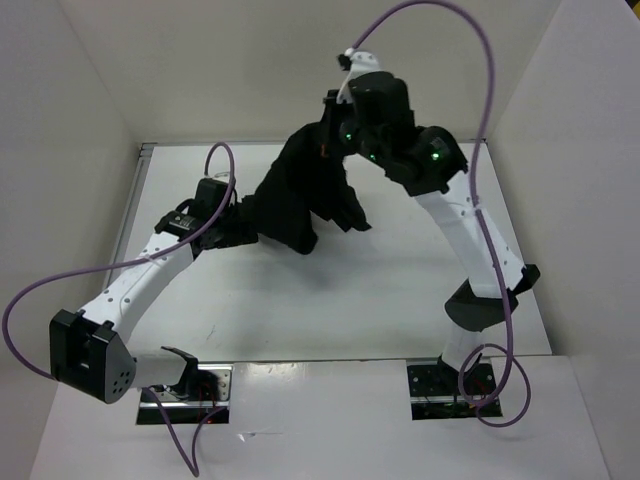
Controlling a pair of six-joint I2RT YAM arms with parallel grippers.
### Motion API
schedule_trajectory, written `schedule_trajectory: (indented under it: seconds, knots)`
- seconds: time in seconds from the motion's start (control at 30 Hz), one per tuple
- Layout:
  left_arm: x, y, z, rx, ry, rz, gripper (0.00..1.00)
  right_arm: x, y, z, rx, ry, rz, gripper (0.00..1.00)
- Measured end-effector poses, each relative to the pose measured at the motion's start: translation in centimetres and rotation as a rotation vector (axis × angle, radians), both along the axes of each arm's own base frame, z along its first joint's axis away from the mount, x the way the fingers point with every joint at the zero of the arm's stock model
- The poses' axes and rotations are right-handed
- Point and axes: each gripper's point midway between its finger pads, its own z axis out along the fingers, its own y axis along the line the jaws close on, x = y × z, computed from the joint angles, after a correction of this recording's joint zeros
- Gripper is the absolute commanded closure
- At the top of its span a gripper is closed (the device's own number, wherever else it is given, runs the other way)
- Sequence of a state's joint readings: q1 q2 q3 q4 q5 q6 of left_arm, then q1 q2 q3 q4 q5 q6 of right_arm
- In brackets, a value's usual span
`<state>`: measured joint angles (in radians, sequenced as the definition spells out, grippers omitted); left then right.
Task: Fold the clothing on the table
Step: Grab the skirt from the pile, then flatten the skirt out
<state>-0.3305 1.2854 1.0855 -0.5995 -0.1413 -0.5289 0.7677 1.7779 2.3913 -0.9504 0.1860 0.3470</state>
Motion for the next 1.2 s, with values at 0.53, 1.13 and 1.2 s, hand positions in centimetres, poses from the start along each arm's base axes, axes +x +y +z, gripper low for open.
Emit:
schedule_trajectory:
  seconds: [0.53, 1.13, 1.2]
  knots:
    - [-1.2, 1.2, -0.5, -0.026, 0.000, 0.021, 0.14, 6.1, 2.3, -9.4, -0.231, 0.126, -0.117, 1.00]
    - [-1.0, 1.6, -0.1, -0.056, -0.016, 0.028, 0.14, 1.8, 0.1, -1.3, -0.079, 0.033, -0.046, 1.00]
    - [-0.9, 1.5, -0.3, -0.061, -0.017, 0.024, 0.14, 1.7, -0.2, -6.3, -0.169, 0.141, -0.057, 1.00]
